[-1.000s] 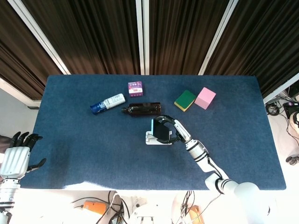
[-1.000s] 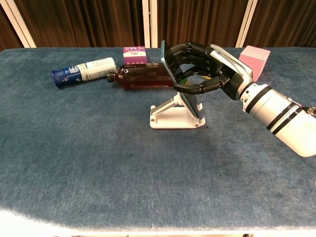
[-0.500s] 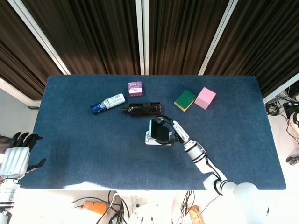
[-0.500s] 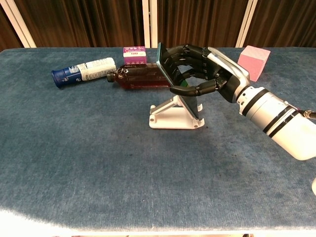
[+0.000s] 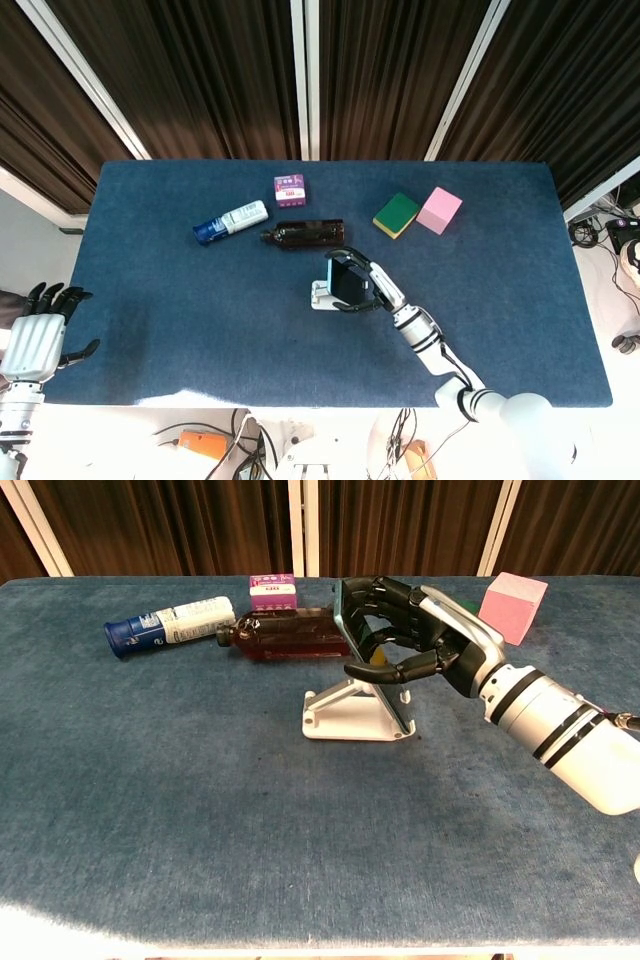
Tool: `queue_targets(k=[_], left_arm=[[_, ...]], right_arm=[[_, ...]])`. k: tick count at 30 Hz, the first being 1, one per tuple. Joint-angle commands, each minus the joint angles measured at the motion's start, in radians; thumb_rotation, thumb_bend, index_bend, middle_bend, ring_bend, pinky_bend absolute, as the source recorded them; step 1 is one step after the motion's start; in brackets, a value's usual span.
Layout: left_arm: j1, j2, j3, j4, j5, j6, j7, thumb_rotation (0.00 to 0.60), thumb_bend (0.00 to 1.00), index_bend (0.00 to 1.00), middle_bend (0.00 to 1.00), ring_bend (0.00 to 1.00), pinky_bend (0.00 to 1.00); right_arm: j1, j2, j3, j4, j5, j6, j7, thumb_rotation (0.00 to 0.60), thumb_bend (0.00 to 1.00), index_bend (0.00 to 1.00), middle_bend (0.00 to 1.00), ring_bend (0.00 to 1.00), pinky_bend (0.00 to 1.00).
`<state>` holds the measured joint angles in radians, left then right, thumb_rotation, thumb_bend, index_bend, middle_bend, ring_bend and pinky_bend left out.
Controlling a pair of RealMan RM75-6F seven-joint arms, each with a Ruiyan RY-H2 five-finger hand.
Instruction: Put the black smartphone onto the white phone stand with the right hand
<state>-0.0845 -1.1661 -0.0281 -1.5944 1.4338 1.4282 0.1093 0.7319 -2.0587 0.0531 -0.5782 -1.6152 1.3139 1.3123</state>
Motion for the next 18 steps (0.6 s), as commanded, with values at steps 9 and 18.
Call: queue_targets(k=[9,18], left_arm=[[0.000,0.006,-0.002,-0.003,0.003,0.005,0.001,0.600,0.13,0.24,0.19,0.09,0.00],[-0.009,0.005,-0.008,0.000,0.006,0.001,-0.008,0.600,0.13,0.24,0.19,0.09,0.00]], right_arm=[[-0.011,0.066,0.016,-0.041,-0.016,0.100,-0.103,0.600,0.28,0.20,0.23,0.13,0.28],[-0.151,0.525,0.026,-0.646,0.101,0.063,-0.878,0.600,0.28,0.19,0.23,0.10,0.23]])
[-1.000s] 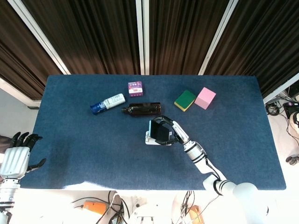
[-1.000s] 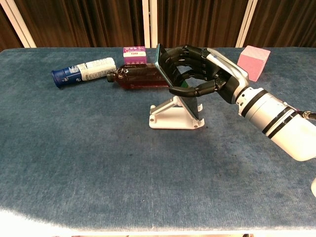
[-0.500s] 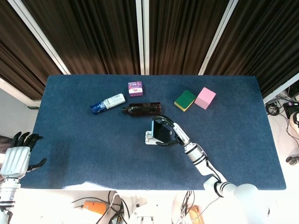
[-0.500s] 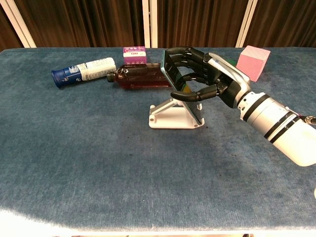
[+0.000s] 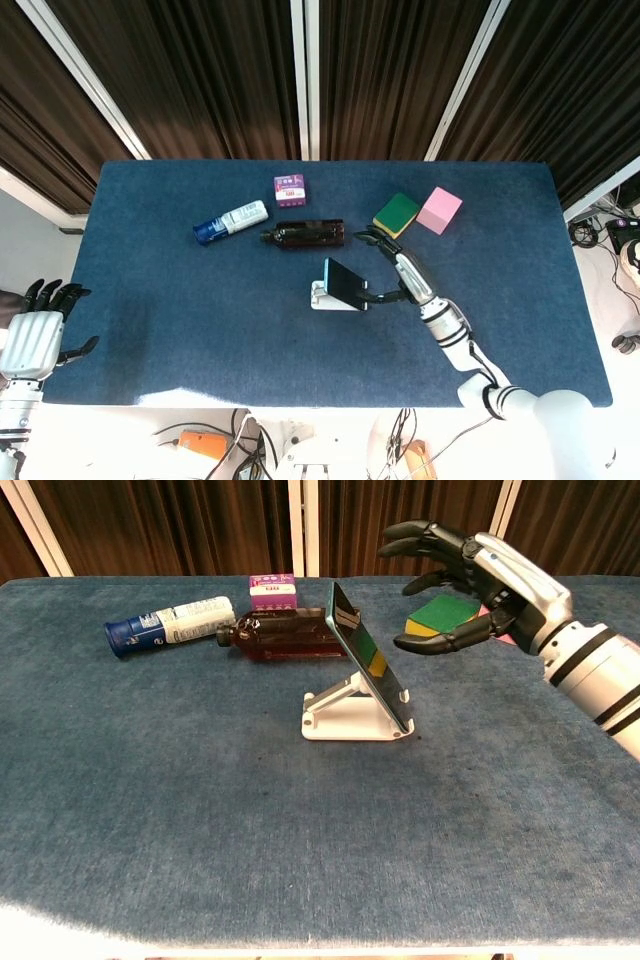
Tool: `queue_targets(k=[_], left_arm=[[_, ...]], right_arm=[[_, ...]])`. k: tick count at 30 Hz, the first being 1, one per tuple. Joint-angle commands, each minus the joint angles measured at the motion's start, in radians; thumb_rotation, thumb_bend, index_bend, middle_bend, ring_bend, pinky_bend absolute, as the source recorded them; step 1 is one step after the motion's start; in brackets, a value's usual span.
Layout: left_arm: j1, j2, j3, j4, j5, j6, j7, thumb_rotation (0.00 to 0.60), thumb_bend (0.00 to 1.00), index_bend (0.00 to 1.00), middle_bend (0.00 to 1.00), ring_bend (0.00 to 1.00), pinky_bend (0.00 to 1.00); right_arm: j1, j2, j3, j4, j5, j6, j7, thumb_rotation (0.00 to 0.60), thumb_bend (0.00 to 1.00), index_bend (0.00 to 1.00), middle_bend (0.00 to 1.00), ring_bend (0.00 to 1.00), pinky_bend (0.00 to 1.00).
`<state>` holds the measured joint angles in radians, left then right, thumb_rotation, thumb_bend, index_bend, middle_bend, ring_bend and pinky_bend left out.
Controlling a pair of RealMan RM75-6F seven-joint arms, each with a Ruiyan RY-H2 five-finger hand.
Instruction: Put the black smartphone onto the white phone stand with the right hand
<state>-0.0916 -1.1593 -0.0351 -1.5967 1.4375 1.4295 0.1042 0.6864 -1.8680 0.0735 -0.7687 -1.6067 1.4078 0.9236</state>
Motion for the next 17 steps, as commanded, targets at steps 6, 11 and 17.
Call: queue_targets(k=[6,11,17], left_arm=[[-0.009,-0.013,-0.005,0.017,0.017,0.004,-0.015,0.600,0.13,0.24,0.19,0.09,0.00],[-0.008,-0.026,-0.007,0.033,0.032,0.024,-0.026,0.600,0.13,0.24,0.19,0.09,0.00],[-0.006,-0.037,-0.009,0.044,0.039,0.038,-0.040,0.600,0.13,0.24,0.19,0.09,0.00]], right_arm=[[-0.246,0.691,-0.044,-0.897,0.214,-0.021,-0.858,0.600,0.28,0.07,0.15,0.01,0.14],[-0.365,0.820,-0.093,-1.000,0.212,0.068,-0.865,0.600,0.28,0.06,0.12,0.00,0.11],[-0.463,0.839,-0.131,-0.989,0.180,0.123,-0.805,0.600,0.28,0.06,0.12,0.00,0.11]])
